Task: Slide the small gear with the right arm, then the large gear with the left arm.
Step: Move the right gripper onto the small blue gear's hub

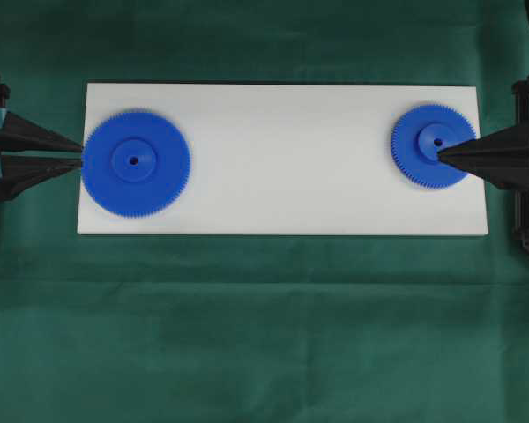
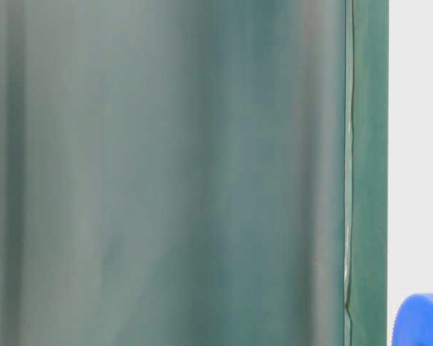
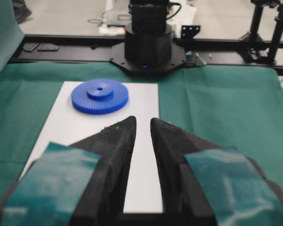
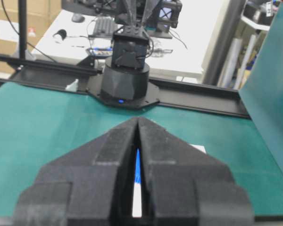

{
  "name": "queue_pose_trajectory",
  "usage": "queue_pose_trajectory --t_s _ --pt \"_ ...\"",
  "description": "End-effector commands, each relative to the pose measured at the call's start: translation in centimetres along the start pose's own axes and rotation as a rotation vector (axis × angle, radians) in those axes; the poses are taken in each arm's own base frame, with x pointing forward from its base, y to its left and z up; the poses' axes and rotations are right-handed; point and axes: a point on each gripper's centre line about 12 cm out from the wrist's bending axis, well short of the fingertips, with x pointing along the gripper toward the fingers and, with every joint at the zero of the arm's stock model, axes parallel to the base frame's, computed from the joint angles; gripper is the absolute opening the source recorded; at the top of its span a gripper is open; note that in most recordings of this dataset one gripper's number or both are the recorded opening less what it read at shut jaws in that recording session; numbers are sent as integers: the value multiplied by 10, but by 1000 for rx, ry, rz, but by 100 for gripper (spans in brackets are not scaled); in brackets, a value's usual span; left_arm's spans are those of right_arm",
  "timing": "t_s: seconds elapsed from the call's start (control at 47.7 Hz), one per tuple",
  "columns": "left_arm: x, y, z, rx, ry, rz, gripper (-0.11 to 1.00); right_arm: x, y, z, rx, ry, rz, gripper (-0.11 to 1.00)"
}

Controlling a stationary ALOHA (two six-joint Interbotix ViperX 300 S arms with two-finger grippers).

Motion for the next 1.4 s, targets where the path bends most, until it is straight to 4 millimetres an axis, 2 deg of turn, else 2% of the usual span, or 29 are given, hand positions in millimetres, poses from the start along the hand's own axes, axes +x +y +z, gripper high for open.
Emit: queue_pose_trajectory --t_s 0.0,0.042,0.126,0.189,0.294,0.398,0.608,0.797,1.048,1.384 --pt "2 0 -1 -7 3 2 24 3 0 5 6 -11 -1 50" --pt "2 0 -2 -7 6 2 21 3 0 4 9 -5 -2 50" --pt "2 0 -2 -7 8 2 5 3 -1 1 17 11 -4 50" --pt "2 0 -2 -7 8 4 0 3 -1 1 23 15 -4 50" --pt "1 4 -3 -3 11 22 0 2 -4 -1 25 23 -21 50" --pt "2 17 -9 -3 55 85 0 -1 -14 -6 21 51 -73 50" --pt "-2 38 -19 -11 176 190 0 -11 -42 -19 61 196 -226 50" --pt "-4 40 -26 -28 321 206 0 -21 -58 -34 166 366 -340 50" --pt "-11 39 -36 -58 552 203 0 -29 -59 -47 223 522 -375 50" --pt "-13 38 -42 -62 573 203 0 -29 -61 -63 243 632 -388 50"
